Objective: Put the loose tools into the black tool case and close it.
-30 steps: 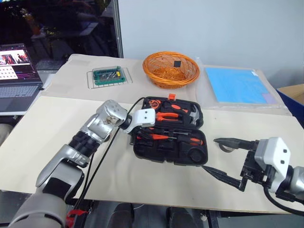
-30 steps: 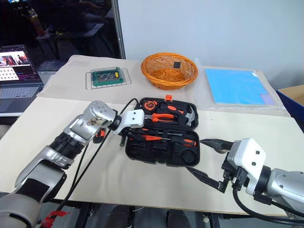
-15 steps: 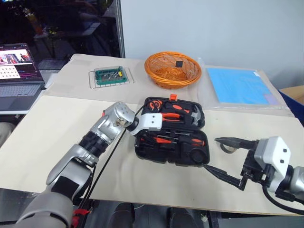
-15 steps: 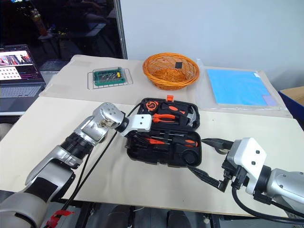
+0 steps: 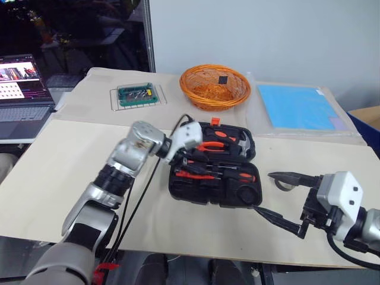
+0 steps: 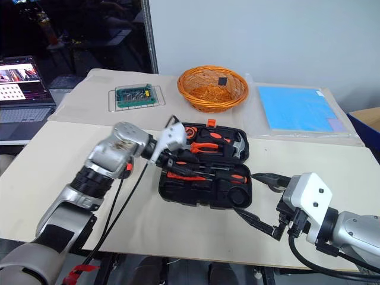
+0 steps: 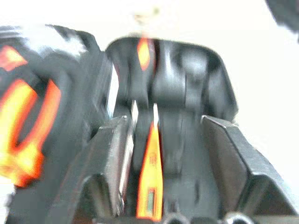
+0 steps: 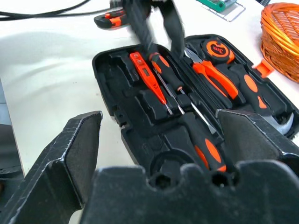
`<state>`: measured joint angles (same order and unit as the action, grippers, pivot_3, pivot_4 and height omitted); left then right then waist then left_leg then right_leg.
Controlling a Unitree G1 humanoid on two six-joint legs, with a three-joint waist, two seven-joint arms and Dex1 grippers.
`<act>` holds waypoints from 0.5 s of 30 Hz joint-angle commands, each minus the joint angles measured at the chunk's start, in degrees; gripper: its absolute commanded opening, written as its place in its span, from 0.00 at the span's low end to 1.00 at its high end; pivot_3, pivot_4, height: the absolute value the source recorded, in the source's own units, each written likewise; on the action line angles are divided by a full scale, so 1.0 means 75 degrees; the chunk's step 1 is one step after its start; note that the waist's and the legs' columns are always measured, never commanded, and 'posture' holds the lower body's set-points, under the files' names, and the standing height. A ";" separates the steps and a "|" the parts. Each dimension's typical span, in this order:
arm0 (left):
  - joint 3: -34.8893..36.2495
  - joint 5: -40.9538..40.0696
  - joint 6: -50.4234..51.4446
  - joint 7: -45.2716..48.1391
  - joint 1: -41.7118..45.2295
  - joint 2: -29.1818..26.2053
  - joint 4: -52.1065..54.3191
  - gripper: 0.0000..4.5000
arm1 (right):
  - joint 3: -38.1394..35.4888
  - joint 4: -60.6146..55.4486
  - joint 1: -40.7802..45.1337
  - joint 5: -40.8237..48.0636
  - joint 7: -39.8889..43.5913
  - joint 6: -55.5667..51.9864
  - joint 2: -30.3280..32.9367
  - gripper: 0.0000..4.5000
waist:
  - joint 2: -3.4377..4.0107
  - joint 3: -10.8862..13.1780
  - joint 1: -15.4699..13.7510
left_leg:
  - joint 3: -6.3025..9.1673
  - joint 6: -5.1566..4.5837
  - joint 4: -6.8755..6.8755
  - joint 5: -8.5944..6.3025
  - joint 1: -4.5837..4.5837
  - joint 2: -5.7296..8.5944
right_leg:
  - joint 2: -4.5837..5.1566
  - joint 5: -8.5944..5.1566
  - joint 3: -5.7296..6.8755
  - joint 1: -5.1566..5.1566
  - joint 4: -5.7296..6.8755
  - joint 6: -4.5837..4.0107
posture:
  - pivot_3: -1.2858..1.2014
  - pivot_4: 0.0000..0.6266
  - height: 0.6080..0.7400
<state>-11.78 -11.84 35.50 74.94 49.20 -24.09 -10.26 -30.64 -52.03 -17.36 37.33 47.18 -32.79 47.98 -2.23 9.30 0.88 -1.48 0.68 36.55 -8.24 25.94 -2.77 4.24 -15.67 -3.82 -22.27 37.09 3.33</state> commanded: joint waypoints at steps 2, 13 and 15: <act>0.0511 -0.0492 -0.0404 -0.0830 -0.1218 0.0429 0.0363 0.15 | 0.0022 -0.0072 0.0086 0.0148 -0.0152 0.0076 -0.0047 1.00 | 0.0008 -0.0005 -0.0018 | 0.0000 0.0000 0.0000 0.0000 -0.0010 0.0001 | 0.0000 0.0000 0.0000 0.0007 0.0007 -0.0001 | 0.52 0.24 1.00; -0.0877 0.1271 -0.1782 -0.2111 -0.2387 0.0215 -0.0639 0.01 | -0.0144 -0.0133 0.0039 0.0298 -0.0096 -0.0056 0.0117 1.00 | 0.0039 -0.0084 -0.0087 | -0.0008 0.0001 -0.0003 0.0000 -0.0059 0.0001 | 0.0000 -0.0001 -0.0007 0.0045 0.0004 -0.0005 | 0.52 0.24 1.00; -0.0767 0.0938 -0.1141 -0.2033 -0.2374 0.0264 -0.0522 0.01 | -0.0140 -0.0158 0.0030 0.0330 -0.0110 -0.0074 0.0133 1.00 | 0.0034 -0.0100 -0.0041 | -0.0013 0.0002 -0.0021 -0.0001 -0.0094 -0.0003 | 0.0000 -0.0040 -0.0011 0.0071 0.0002 -0.0005 | 0.52 0.24 1.00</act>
<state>-16.51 -5.34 21.72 59.74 33.20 -21.07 -11.84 -30.02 -51.76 -17.19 38.62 46.47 -32.94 48.17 -1.97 8.55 0.57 -1.57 0.70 36.36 -8.25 25.13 -2.82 4.23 -16.06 -3.90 -21.66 37.11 3.20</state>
